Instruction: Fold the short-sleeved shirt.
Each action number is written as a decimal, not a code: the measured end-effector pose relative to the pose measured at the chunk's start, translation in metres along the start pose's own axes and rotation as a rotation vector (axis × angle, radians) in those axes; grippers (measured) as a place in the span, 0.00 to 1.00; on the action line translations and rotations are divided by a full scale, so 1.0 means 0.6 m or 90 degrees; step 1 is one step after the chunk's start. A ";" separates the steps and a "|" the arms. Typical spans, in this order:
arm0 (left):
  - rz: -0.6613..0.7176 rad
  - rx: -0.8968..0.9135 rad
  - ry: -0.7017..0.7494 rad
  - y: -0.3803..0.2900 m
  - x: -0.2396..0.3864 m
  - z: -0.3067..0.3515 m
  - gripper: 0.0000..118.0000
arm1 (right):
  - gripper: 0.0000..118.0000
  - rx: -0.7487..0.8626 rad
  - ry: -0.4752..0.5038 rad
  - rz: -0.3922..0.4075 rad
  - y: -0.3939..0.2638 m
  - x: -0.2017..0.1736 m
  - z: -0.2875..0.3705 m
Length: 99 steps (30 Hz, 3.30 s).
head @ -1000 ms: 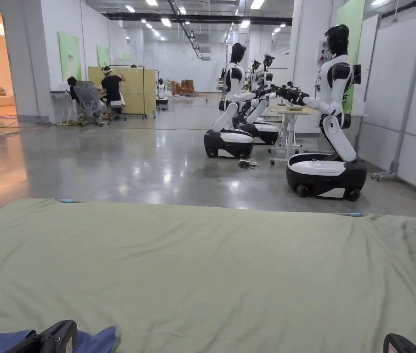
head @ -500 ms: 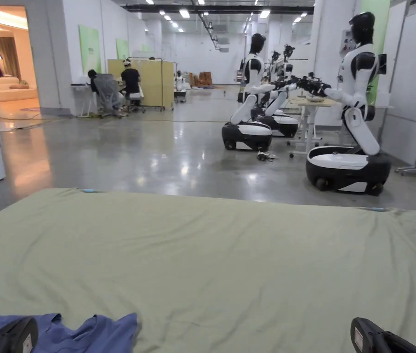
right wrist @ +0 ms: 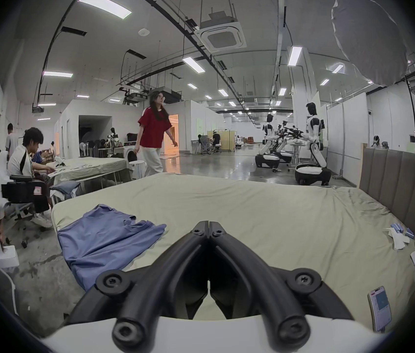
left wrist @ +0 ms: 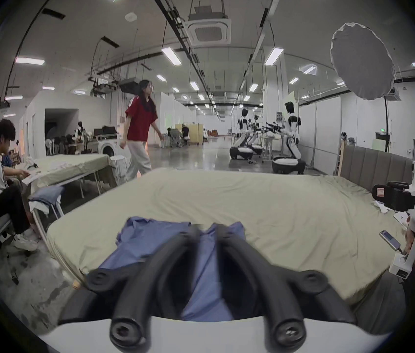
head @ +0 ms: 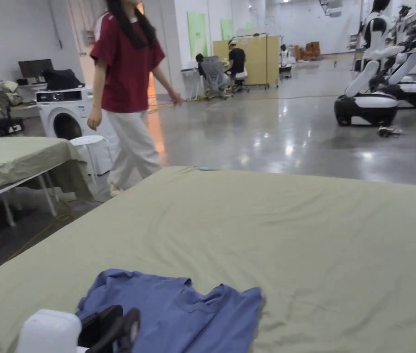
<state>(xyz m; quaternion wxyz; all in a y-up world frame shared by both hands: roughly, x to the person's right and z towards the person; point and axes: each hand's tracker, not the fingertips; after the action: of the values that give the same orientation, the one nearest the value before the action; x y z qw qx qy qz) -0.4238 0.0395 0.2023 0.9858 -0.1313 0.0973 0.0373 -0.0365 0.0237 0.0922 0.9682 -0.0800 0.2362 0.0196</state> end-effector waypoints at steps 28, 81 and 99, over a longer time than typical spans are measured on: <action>-0.016 -0.407 0.005 -0.143 -0.072 -0.469 0.12 | 0.00 -0.167 -0.111 -0.114 -0.087 0.136 0.024; -0.173 -0.099 -0.483 -0.042 0.450 -0.197 0.79 | 0.00 -0.113 -0.210 -0.126 -0.080 0.232 0.173; -0.101 0.100 -0.098 0.015 0.176 -0.001 0.05 | 0.00 -0.055 -0.171 -0.029 -0.037 0.136 0.154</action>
<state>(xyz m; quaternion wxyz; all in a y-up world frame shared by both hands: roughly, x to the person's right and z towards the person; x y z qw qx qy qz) -0.3217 0.0529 0.1780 0.9975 -0.0578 0.0136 -0.0389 0.0796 0.0170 0.1389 0.9870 -0.1236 0.1013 0.0182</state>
